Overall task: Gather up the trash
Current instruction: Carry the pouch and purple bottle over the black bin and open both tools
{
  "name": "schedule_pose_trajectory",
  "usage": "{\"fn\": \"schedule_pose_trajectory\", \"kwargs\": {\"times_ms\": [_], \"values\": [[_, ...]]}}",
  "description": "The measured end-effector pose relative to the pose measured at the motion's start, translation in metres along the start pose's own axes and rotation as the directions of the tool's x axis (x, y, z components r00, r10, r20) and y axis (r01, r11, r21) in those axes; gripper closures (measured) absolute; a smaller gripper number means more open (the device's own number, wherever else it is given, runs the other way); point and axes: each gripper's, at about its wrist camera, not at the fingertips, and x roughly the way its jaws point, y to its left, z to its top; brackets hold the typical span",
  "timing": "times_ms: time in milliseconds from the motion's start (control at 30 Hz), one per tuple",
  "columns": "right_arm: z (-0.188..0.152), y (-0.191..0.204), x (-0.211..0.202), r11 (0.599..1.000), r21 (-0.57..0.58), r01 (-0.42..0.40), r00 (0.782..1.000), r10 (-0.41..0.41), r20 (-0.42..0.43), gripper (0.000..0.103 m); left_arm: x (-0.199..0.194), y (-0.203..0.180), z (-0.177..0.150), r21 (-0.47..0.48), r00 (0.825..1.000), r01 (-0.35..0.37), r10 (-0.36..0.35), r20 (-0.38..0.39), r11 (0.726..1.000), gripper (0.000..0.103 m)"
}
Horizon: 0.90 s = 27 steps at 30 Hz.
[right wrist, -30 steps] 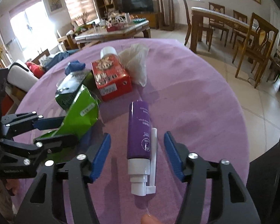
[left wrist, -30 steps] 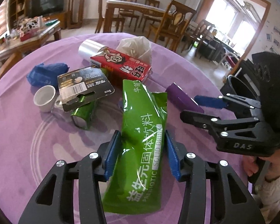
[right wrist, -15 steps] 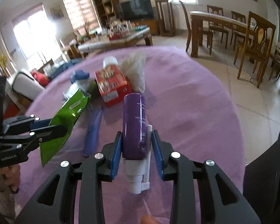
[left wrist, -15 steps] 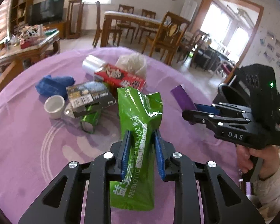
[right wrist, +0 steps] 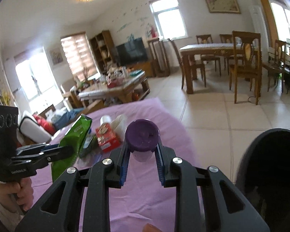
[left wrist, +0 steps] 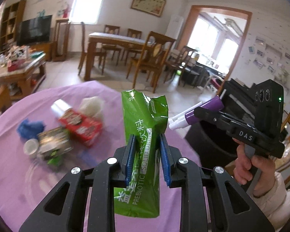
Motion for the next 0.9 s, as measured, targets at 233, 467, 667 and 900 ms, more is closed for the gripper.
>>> {"fn": "schedule_pose_trajectory", "kwargs": {"times_ms": [233,467,667,900], "values": [[0.005,-0.052,-0.042,0.994,0.08,0.081,0.991,-0.088,0.098,0.078,0.034,-0.058,0.02,0.069,0.995,0.097,-0.096,-0.005,0.993,0.078],[-0.007,-0.108,-0.079,0.968,0.179,0.174,0.967,-0.202,0.152,0.078,0.091,-0.123,0.035,0.125,0.976,0.215,-0.211,-0.042,0.969,0.078],[-0.023,-0.15,-0.103,0.937,0.263,0.229,0.947,-0.276,0.161,0.078,0.14,-0.171,0.035,0.146,0.961,0.275,-0.267,-0.076,0.95,0.078],[-0.039,-0.178,-0.117,0.906,0.331,0.266,0.932,-0.329,0.152,0.078,0.201,-0.217,0.02,0.167,0.948,0.311,-0.293,-0.127,0.936,0.078]]}}
